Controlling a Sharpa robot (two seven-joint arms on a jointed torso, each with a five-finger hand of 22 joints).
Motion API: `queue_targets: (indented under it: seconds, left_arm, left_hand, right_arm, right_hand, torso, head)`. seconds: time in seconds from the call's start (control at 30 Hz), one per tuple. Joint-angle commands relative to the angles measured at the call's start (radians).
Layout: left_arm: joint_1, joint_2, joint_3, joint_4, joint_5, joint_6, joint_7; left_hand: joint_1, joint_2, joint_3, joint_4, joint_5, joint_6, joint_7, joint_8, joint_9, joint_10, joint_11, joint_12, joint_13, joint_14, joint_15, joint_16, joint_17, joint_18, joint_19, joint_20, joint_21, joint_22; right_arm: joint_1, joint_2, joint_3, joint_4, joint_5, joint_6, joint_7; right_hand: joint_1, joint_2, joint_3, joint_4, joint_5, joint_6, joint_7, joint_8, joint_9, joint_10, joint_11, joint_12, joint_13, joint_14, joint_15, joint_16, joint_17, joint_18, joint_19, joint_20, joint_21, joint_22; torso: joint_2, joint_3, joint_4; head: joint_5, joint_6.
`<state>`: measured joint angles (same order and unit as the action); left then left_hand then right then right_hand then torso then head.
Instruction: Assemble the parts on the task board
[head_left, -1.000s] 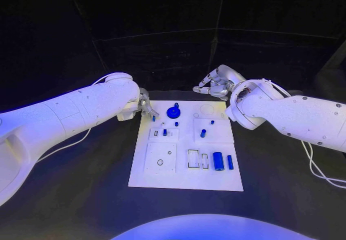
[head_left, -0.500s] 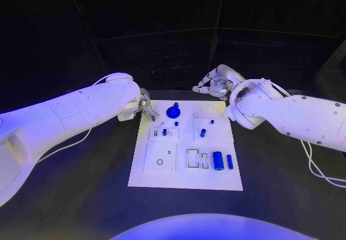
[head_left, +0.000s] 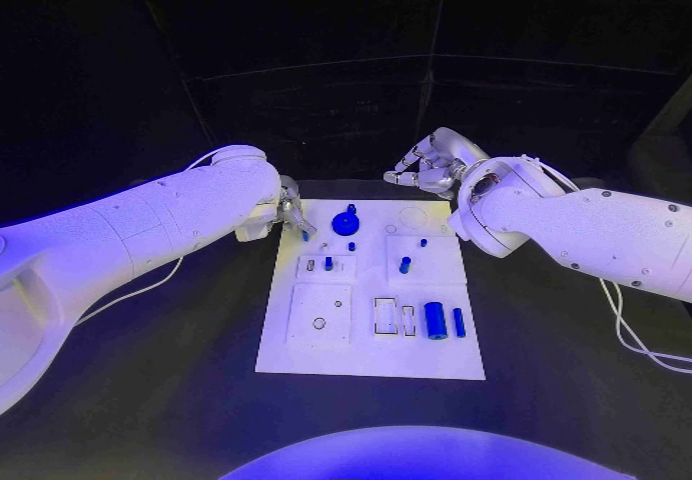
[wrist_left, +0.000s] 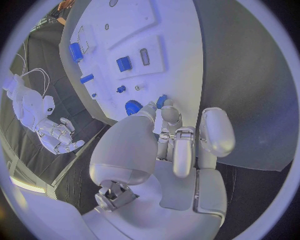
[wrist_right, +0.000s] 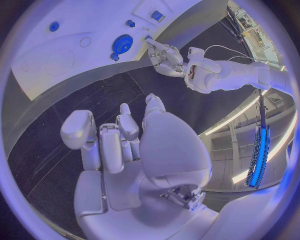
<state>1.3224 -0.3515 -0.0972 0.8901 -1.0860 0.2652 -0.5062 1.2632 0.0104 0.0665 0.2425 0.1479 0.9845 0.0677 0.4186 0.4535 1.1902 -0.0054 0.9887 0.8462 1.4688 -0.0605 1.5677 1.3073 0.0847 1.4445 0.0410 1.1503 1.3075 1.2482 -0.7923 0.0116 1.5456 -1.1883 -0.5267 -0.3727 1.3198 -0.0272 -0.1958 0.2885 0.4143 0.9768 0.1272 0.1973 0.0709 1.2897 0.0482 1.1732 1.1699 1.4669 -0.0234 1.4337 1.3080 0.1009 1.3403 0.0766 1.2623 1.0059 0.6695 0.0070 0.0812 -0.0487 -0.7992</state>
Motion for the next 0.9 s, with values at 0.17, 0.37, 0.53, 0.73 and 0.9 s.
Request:
queue_targets:
  seconds: [0.17, 0.37, 0.53, 0.73, 0.9]
  left_arm:
    - [0.001, 0.002, 0.001, -0.006, -0.006, 0.005, 0.003]
    - [0.001, 0.0, 0.001, -0.007, -0.006, 0.005, 0.002]
    - [0.001, -0.003, 0.001, -0.004, -0.006, 0.001, -0.004]
    - [0.0, -0.019, 0.001, 0.011, 0.016, -0.036, 0.002]
    - [0.001, -0.043, 0.001, 0.038, 0.063, -0.071, 0.007]
  left_hand:
    - [0.012, 0.009, 0.004, -0.004, 0.003, 0.008, -0.002, 0.008, -0.002, 0.008, -0.001, 0.008, 0.003, 0.102, -0.007, 0.003, 0.263, 0.001, 0.01, 0.0, 0.004, 0.033]
    - [0.099, 0.039, 0.076, -0.055, 0.011, -0.001, -0.01, 0.005, -0.009, 0.002, -0.01, -0.001, -0.006, 0.102, -0.015, 0.003, 0.263, 0.001, 0.011, -0.006, 0.005, 0.035]
    - [0.151, 0.022, 0.238, -0.117, 0.018, -0.013, 0.001, 0.009, -0.013, 0.001, -0.005, -0.021, -0.024, 0.102, -0.01, 0.003, 0.263, 0.0, 0.011, -0.007, 0.004, 0.039]
    - [0.041, -0.064, 0.466, -0.155, 0.034, -0.006, -0.001, 0.042, -0.005, 0.036, -0.007, -0.002, -0.015, 0.102, -0.011, 0.003, 0.263, -0.003, 0.018, -0.004, 0.015, 0.052]
    - [0.012, -0.075, 0.509, -0.171, 0.036, -0.002, -0.004, 0.053, -0.002, 0.05, -0.008, 0.012, -0.002, 0.102, -0.012, 0.003, 0.263, -0.004, 0.022, -0.006, 0.024, 0.058]
  right_arm:
    - [0.002, 0.002, 0.001, 0.0, -0.001, -0.003, 0.007]
    - [0.002, 0.002, 0.001, -0.001, -0.001, -0.003, 0.007]
    - [0.002, 0.002, 0.001, -0.002, -0.001, 0.0, 0.006]
    - [0.002, 0.001, 0.001, -0.003, -0.001, 0.002, 0.006]
    - [0.002, -0.001, 0.001, -0.003, 0.0, 0.004, 0.005]
  right_hand:
    - [-0.001, 0.01, -0.005, -0.002, 0.004, 0.001, 0.0, 0.004, -0.001, -0.002, -0.004, 0.002, 0.001, 0.062, -0.008, -0.002, 0.066, 0.006, -0.001, -0.002, -0.006, 0.0]
    - [-0.001, 0.01, -0.005, -0.002, 0.004, 0.001, 0.0, 0.004, -0.001, -0.002, -0.004, 0.002, 0.001, 0.062, -0.008, -0.002, 0.066, 0.006, -0.001, -0.002, -0.006, 0.0]
    - [0.0, 0.013, -0.006, -0.002, 0.007, 0.002, 0.0, 0.005, -0.001, 0.0, -0.005, 0.004, 0.002, 0.062, -0.008, -0.001, 0.067, 0.006, 0.0, -0.002, -0.005, 0.001]
    - [0.003, 0.017, -0.007, -0.002, 0.018, 0.002, -0.001, 0.006, -0.001, 0.0, -0.005, 0.004, 0.002, 0.062, -0.009, -0.002, 0.067, 0.006, 0.0, -0.003, -0.005, 0.002]
    - [0.006, 0.019, -0.009, -0.003, 0.036, 0.002, -0.001, 0.007, -0.001, -0.001, -0.005, 0.004, 0.001, 0.062, -0.009, -0.002, 0.066, 0.006, 0.0, -0.003, -0.005, 0.001]
  torso:
    - [0.0, -0.0001, 0.0001]
    - [0.0, -0.0001, 0.0011]
    - [0.0, 0.0, 0.0016]
    - [-0.001, 0.0001, 0.0005]
    - [-0.002, -0.0004, 0.0029]
  head:
    - [0.0, -0.001]
    - [0.0, -0.002]
    - [0.002, -0.002]
    - [0.003, -0.002]
    - [0.002, -0.002]
